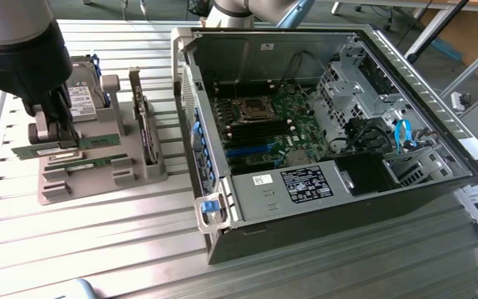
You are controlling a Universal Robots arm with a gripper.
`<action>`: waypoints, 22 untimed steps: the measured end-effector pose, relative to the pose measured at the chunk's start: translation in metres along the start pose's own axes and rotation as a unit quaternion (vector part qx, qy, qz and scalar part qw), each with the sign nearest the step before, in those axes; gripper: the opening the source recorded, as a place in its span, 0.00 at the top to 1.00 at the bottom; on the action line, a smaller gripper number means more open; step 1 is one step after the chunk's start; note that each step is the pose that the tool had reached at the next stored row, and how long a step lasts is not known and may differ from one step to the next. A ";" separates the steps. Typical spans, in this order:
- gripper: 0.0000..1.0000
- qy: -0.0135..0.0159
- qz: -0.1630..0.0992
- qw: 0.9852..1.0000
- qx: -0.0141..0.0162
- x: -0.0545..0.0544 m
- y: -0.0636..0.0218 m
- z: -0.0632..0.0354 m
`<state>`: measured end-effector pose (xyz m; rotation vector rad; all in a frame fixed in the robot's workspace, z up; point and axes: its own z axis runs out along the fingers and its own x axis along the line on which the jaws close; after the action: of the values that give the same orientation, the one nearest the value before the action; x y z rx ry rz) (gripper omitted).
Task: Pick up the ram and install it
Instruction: 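Pick up the ram and move it above insertion slot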
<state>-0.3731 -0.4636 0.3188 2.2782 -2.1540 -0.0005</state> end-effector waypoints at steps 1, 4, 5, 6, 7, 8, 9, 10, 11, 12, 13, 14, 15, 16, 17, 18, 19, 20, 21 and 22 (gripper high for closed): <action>0.88 0.000 0.000 1.000 0.000 0.000 0.0000 -0.0017; 0.88 0.000 0.000 1.000 0.000 0.000 0.0000 -0.0071; 0.88 0.000 0.000 1.000 0.000 0.000 0.0000 -0.0089; 0.88 0.000 0.000 1.000 0.000 0.000 0.0001 -0.0109; 0.88 0.000 0.000 1.000 0.000 0.000 0.0000 -0.0126; 0.88 0.000 0.000 1.000 0.000 0.000 0.0001 -0.0141; 0.88 0.000 0.000 1.000 0.000 0.000 0.0001 -0.0156; 0.88 0.000 0.000 1.000 0.000 0.000 0.0001 -0.0171; 0.88 0.000 0.000 1.000 0.000 0.000 0.0001 -0.0187; 0.88 0.000 0.000 1.000 0.000 0.000 0.0001 -0.0205; 0.88 0.000 0.000 1.000 0.000 0.000 0.0001 -0.0222; 0.88 0.000 0.000 1.000 0.000 0.000 0.0001 -0.0235; 0.88 0.000 0.000 1.000 0.000 0.000 0.0001 -0.0252; 0.88 0.000 0.000 1.000 0.000 0.000 0.0001 -0.0271; 0.88 0.000 0.000 1.000 0.000 0.000 0.0001 -0.0293; 0.88 0.000 0.000 1.000 0.000 0.000 0.0002 -0.0312; 0.88 0.000 0.000 1.000 0.000 0.000 0.0002 -0.0330; 0.88 0.000 0.000 1.000 0.000 0.000 0.0002 -0.0349; 0.88 0.000 0.000 1.000 0.000 0.000 0.0002 -0.0364; 0.88 0.000 0.000 1.000 0.000 0.000 0.0002 -0.0381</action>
<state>-0.3731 -0.4636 0.3569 2.2782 -2.1540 -0.0005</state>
